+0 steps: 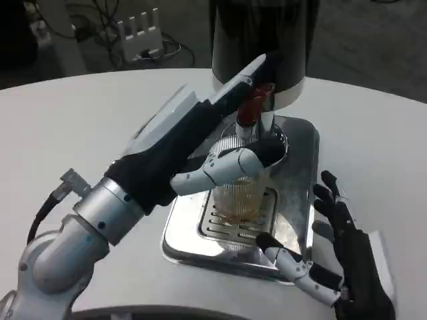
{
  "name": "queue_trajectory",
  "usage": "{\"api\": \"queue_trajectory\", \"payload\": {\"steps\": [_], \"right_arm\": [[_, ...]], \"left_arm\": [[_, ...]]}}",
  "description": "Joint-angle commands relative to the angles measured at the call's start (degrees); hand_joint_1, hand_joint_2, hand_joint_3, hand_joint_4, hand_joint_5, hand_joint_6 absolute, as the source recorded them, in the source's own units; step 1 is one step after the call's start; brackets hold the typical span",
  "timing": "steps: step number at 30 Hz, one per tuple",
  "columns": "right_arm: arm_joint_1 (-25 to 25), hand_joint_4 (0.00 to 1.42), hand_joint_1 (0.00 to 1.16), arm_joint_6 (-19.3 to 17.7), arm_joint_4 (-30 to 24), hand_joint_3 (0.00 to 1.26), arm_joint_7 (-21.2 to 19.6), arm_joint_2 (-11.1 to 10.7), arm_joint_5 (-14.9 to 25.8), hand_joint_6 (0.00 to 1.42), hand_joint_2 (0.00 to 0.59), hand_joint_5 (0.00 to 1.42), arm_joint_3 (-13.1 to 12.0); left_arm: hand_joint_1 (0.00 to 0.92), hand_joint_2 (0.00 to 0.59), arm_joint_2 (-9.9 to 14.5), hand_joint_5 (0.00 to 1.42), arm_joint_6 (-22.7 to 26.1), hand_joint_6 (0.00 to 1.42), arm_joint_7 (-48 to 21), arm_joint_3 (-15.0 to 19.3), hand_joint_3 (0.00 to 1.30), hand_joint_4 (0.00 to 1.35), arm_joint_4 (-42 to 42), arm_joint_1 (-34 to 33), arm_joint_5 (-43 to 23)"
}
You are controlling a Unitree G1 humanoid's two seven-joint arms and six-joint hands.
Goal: Grasp the cup under the faucet to collect the drink, then remove the cup.
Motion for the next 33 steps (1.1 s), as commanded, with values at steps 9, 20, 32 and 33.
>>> {"api": "queue_trajectory", "payload": {"steps": [9,20,32,33], "right_arm": [[0.36,0.11,0.79,0.58,0.59,0.06,-0.35,1.27,0.7,0.2,0.185,0.12,0.36],[0.44,0.11,0.79,0.76,0.14,0.06,-0.31,1.42,0.77,0.2,0.185,0.12,0.97],[-3.03,0.12,0.79,1.89,2.39,0.06,-0.55,2.05,1.17,0.2,0.185,0.12,1.33],[-4.03,0.12,0.79,2.04,3.22,0.06,-0.65,2.15,1.45,0.2,0.185,0.12,1.16]], "left_arm": [[0.0,0.08,3.08,0.11,-2.01,0.11,-0.61,-1.7,0.05,0.01,-2.34,0.79,5.55],[0.0,0.081,4.39,0.11,-3.21,0.11,0.4,-2.6,0.05,0.02,-3.46,2.11,8.82],[0.0,0.081,4.88,0.11,-2.61,0.11,0.45,-2.18,0.05,0.02,-3.5,2.53,9.58],[0.0,0.081,5.0,0.11,-2.52,0.11,0.37,-2.07,0.05,0.02,-3.59,2.5,9.5]]}}
